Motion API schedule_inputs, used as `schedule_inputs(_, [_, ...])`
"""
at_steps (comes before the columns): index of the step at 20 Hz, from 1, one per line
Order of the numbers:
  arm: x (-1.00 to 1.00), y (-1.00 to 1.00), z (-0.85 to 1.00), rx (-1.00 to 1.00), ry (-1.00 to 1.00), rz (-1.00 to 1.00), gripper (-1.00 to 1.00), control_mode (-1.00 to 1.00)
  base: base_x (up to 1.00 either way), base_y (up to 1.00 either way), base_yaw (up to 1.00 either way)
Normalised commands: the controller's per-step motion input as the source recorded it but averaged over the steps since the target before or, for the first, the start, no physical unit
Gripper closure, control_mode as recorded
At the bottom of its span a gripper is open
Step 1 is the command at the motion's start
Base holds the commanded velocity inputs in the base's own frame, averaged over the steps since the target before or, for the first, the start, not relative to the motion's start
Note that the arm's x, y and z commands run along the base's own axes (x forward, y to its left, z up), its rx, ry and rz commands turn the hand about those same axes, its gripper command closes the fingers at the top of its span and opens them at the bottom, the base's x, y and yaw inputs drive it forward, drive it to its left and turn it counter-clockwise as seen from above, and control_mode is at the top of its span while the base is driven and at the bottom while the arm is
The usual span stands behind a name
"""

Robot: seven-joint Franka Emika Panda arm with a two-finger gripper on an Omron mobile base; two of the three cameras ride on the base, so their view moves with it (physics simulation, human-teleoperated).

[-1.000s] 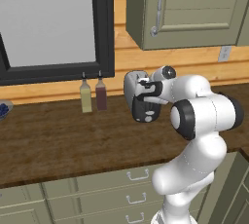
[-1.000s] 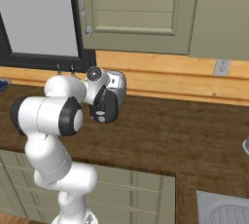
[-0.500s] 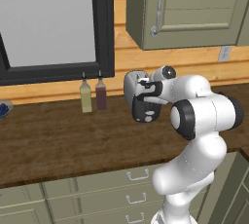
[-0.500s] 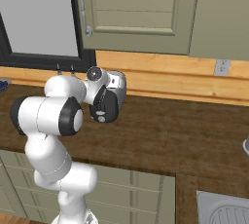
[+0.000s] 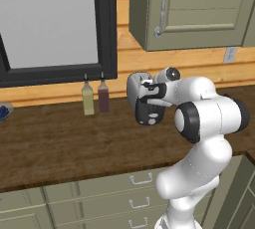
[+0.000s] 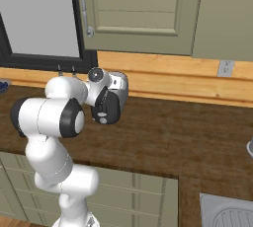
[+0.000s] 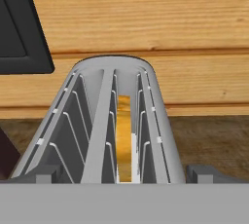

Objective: Start the toaster. Once the lever pops up, take the bread to the plate on the dining counter.

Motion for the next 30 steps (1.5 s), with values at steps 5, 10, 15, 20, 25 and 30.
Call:
schedule_inputs(5, [0.00, 0.00, 0.00, 0.00, 0.00, 0.00, -1.00, -1.00, 0.00, 0.00, 0.00])
schedule_inputs(10, [0.00, 0.00, 0.00, 0.00, 0.00, 0.00, -1.00, -1.00, 0.00, 0.00, 0.00])
schedule_inputs(15, [0.00, 0.00, 0.00, 0.00, 0.00, 0.00, -1.00, -1.00, 0.00, 0.00, 0.00])
schedule_inputs(20, [0.00, 0.00, 0.00, 0.00, 0.00, 0.00, -1.00, -1.00, 0.00, 0.00, 0.00])
schedule_inputs(25, [0.00, 0.00, 0.00, 0.00, 0.00, 0.00, -1.00, -1.00, 0.00, 0.00, 0.00])
schedule_inputs(30, [0.00, 0.00, 0.00, 0.00, 0.00, 0.00, -1.00, -1.00, 0.00, 0.00, 0.00])
